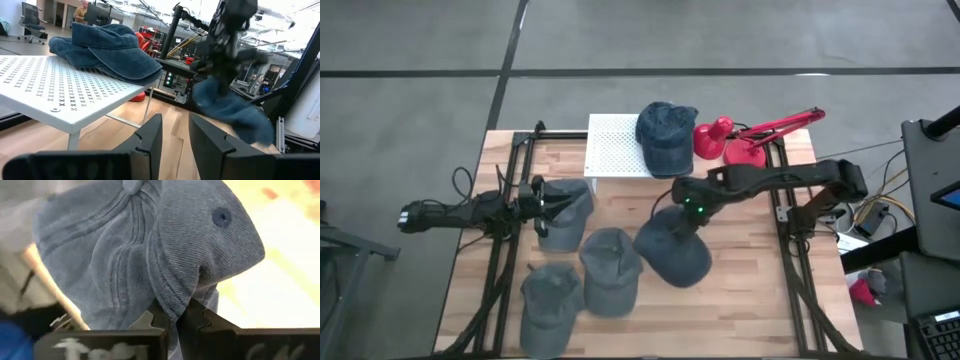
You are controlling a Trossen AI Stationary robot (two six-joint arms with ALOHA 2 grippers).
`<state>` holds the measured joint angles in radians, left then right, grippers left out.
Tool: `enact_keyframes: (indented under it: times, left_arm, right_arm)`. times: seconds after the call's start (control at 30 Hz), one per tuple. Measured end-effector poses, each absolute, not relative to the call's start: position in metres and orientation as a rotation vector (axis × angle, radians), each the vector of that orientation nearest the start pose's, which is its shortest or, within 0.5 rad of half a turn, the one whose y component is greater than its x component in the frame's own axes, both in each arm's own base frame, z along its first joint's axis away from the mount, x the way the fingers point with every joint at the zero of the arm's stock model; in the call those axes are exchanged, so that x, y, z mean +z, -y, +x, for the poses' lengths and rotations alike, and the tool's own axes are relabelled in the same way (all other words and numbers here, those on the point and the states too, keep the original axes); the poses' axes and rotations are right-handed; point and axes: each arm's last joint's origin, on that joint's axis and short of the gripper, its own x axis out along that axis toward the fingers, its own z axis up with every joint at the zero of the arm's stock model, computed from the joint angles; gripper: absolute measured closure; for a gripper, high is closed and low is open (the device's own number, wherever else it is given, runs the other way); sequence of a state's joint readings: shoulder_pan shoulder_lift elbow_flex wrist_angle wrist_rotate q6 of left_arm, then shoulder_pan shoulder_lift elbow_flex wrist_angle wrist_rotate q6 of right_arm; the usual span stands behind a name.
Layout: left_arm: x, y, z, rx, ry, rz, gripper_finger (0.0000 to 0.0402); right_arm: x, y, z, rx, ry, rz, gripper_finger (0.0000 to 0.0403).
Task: Pick & Place hat
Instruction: Stack the black cap on top of the black cap on the shelf
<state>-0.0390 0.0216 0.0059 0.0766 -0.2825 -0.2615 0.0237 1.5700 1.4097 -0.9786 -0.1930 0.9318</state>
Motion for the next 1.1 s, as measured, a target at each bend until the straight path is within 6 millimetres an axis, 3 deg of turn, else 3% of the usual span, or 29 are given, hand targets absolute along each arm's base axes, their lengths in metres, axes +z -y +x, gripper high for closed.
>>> enact_keyframes:
  times: [0.23,0.6,0.83,1.1]
  left_arm:
    - [0.171,-0.004,0.098,0.235,0.091,-0.270,0.0303]
    - [0.171,-0.004,0.098,0.239,0.090,-0.270,0.0303]
    - [0.171,-0.004,0.098,0.239,0.089,-0.269,0.0303]
    - [0.171,-0.004,0.098,0.239,0.089,-0.269,0.0303]
  right_arm:
    - [0.354,-0.014,0.302,-0.191,-1.001,0.918,0.0392]
    - [0.413,-0.013,0.302,0.008,-0.595,0.938,0.0392]
    - [0.435,-0.003,0.312,0.036,-0.322,0.956,0.0391]
    - [0.438,0.029,0.312,-0.216,-0.151,0.976,0.0391]
